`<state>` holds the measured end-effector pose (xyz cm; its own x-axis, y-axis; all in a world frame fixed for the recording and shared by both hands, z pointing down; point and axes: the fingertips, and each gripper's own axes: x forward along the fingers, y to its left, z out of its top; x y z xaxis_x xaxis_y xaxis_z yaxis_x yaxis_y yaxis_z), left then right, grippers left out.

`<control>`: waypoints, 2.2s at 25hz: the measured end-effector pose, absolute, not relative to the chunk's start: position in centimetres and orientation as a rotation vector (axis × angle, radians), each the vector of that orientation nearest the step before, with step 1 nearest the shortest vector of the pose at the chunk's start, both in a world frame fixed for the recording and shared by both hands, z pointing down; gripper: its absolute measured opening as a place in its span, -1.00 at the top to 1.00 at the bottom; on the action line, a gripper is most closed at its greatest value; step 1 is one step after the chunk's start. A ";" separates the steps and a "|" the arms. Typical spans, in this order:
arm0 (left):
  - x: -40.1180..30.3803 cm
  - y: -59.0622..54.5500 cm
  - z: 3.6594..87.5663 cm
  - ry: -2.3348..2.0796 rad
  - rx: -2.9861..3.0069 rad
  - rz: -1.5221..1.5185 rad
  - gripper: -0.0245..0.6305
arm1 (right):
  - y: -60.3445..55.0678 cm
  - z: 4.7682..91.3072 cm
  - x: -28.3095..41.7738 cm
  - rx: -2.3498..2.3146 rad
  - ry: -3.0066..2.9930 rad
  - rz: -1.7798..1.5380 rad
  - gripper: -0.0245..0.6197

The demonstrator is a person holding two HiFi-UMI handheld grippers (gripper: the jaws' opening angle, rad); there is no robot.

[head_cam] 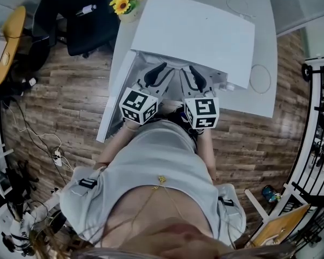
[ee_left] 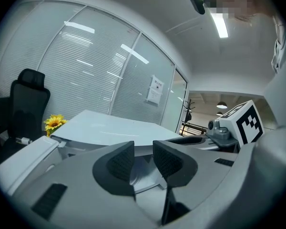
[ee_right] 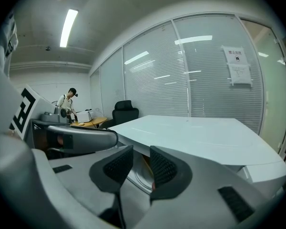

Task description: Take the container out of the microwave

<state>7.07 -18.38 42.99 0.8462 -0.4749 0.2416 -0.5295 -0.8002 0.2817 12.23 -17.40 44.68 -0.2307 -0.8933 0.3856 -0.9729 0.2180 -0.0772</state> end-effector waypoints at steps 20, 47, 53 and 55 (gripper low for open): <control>5.3 -17.9 45.4 -0.739 2.639 0.300 0.55 | -18.6 50.9 10.9 1.620 -2.087 0.432 0.56; 2.8 -17.1 48.2 -0.781 2.539 0.350 0.55 | -20.0 57.7 10.0 1.482 -2.003 0.485 0.56; 2.6 -17.1 48.4 -0.777 2.535 0.355 0.55 | -20.4 58.0 10.0 1.496 -1.995 0.474 0.56; 2.7 -17.2 48.5 -0.774 2.535 0.354 0.55 | -20.9 58.2 10.3 1.511 -1.987 0.452 0.56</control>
<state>2.70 -17.24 48.45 0.8081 -0.4598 0.3682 -0.5792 -0.7340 0.3547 10.26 -20.89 58.20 -0.1758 -0.7491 0.6388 -0.9517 0.2953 0.0845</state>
